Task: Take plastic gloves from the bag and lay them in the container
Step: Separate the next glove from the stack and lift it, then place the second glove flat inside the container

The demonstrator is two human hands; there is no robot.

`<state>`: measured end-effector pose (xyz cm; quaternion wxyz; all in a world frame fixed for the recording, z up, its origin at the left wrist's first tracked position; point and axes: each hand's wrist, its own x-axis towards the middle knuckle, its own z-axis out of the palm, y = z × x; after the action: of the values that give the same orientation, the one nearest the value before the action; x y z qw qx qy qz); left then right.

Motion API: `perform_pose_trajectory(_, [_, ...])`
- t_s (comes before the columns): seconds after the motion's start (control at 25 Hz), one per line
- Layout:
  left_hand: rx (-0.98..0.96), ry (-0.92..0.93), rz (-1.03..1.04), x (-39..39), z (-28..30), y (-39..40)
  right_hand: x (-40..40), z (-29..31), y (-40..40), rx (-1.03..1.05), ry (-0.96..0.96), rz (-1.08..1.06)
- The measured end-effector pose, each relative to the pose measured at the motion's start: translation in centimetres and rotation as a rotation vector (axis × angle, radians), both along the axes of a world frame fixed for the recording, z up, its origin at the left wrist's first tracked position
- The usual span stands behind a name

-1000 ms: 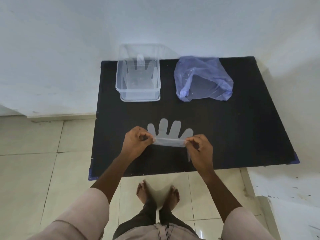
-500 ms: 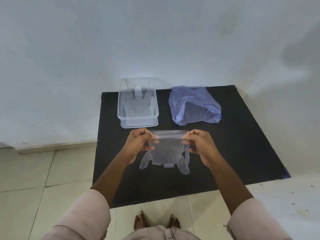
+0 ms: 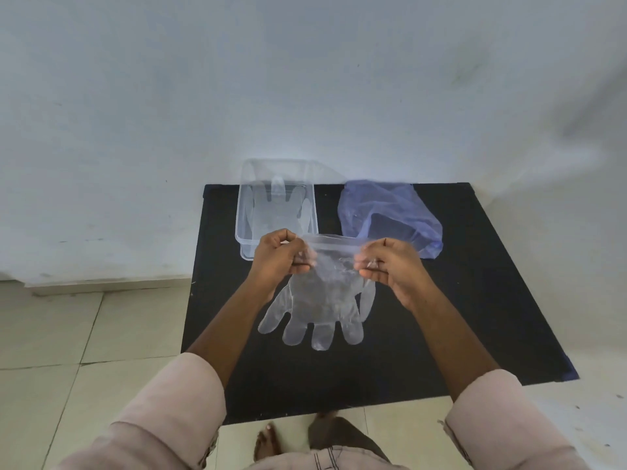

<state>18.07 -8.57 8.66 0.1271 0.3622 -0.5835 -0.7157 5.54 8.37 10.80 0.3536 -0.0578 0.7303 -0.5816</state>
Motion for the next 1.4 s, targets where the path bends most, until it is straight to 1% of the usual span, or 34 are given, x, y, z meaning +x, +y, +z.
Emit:
perform_pose_trajectory(0.08, [-0.019,-0.018,0.039,-0.8,0.0,-0.6,-1.1,-0.3,-0.7,0.029,0.034,0.101])
perform_pose_trajectory(0.2, [-0.029,-0.034,0.034,-1.6,0.0,-1.4,-2.8,-0.6,-1.9,0.002,0.047,0.136])
perform_pose_trajectory(0.36, [-0.020,-0.126,0.073,-3.6,-0.3,-2.3,-6.1,-1.6,-3.6,0.016,0.002,0.216])
perform_pose_trajectory(0.52, [0.024,-0.193,0.105,-5.2,0.1,-3.8,-8.0,-1.7,-6.1,-0.030,-0.060,0.250])
perform_pose_trajectory(0.6, [0.032,-0.166,0.130,-6.1,1.1,-5.7,-9.0,-0.8,-8.4,-0.059,-0.039,0.231])
perform_pose_trajectory(0.76, [0.031,-0.038,0.169,-9.3,3.5,-12.0,-12.0,1.4,-15.5,-0.114,0.038,0.185])
perform_pose_trajectory(0.88, [-0.004,-0.003,0.202,-11.8,5.0,-16.6,-14.0,2.5,-20.8,-0.117,0.065,0.139])
perform_pose_trajectory(1.0, [-0.058,0.007,0.225,-14.4,6.2,-20.4,-15.2,4.0,-25.0,-0.149,0.176,0.078])
perform_pose_trajectory(1.08, [-0.136,0.063,0.250,-15.8,7.4,-22.1,-15.5,5.3,-27.0,-0.215,0.351,0.009])
perform_pose_trajectory(1.16, [-0.256,0.196,0.290,-16.2,8.8,-22.6,-15.2,6.6,-27.6,-0.335,0.563,-0.059])
perform_pose_trajectory(1.24, [-0.346,0.358,0.296,-15.2,9.4,-22.1,-14.2,6.7,-27.0,-0.461,0.705,-0.105])
perform_pose_trajectory(1.32, [-0.376,0.424,0.260,-13.3,7.6,-21.1,-12.5,4.6,-25.7,-0.525,0.738,-0.120])
perform_pose_trajectory(1.4, [-0.312,0.352,0.191,-11.2,3.4,-20.0,-10.5,0.4,-23.9,-0.484,0.670,-0.087])
